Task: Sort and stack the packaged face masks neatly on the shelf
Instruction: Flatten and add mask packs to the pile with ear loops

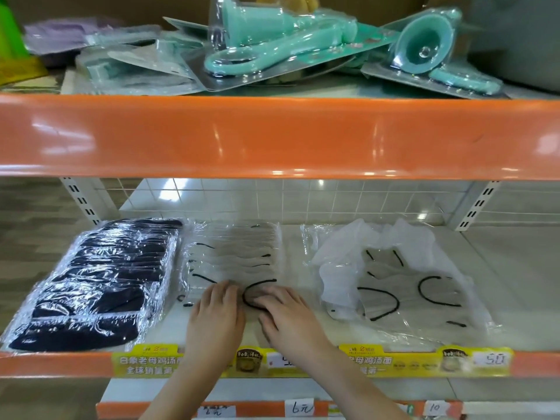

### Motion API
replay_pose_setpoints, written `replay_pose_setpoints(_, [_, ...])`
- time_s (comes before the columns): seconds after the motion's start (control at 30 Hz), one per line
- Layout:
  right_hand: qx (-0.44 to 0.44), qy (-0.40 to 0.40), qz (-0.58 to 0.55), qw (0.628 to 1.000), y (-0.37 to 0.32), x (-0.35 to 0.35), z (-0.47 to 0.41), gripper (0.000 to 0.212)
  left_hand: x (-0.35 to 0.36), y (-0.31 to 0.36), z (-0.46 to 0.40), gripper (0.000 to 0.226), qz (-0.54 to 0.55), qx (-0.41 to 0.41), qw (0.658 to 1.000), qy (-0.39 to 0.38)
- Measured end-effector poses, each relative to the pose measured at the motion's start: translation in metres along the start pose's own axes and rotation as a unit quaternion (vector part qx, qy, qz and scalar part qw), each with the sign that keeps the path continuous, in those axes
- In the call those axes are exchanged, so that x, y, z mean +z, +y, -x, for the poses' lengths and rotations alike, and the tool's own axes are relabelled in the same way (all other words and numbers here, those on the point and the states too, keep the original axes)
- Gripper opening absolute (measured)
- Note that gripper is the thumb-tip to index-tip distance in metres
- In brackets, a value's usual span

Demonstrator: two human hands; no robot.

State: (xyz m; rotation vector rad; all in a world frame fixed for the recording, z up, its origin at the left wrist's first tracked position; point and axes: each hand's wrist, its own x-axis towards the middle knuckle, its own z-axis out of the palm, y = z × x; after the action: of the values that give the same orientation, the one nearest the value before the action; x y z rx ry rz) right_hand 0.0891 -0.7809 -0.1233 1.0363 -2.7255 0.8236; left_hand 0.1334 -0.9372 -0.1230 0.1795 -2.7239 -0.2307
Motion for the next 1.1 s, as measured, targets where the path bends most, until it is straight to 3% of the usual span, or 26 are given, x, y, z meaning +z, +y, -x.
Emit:
replay_pose_setpoints(0.3, [0.042, 0.116, 0.065, 0.99, 0.045, -0.056, 0.035, 0.029, 0.015, 0.083, -0.004, 0.031, 0.085, 0.091, 0.992, 0.035])
replay_pose_setpoints(0.57, [0.112, 0.156, 0.116, 0.975, 0.1, -0.104, 0.078, 0.036, 0.036, 0.154, -0.015, 0.023, 0.143, 0.182, 0.972, 0.049])
replay_pose_setpoints(0.63, [0.126, 0.152, 0.115, 0.974, 0.109, -0.116, 0.089, 0.049, 0.041, 0.173, -0.017, 0.026, 0.156, 0.19, 0.968, 0.05])
replay_pose_setpoints(0.8, [0.176, 0.098, 0.207, 0.957, 0.141, -0.132, 0.109, 0.046, 0.052, 0.204, -0.019, 0.025, 0.236, 0.226, 0.944, 0.048])
replay_pose_setpoints(1.1, [0.155, 0.117, 0.205, 0.959, 0.166, -0.127, 0.115, 0.058, 0.07, 0.211, -0.018, 0.035, 0.186, 0.216, 0.957, -0.047])
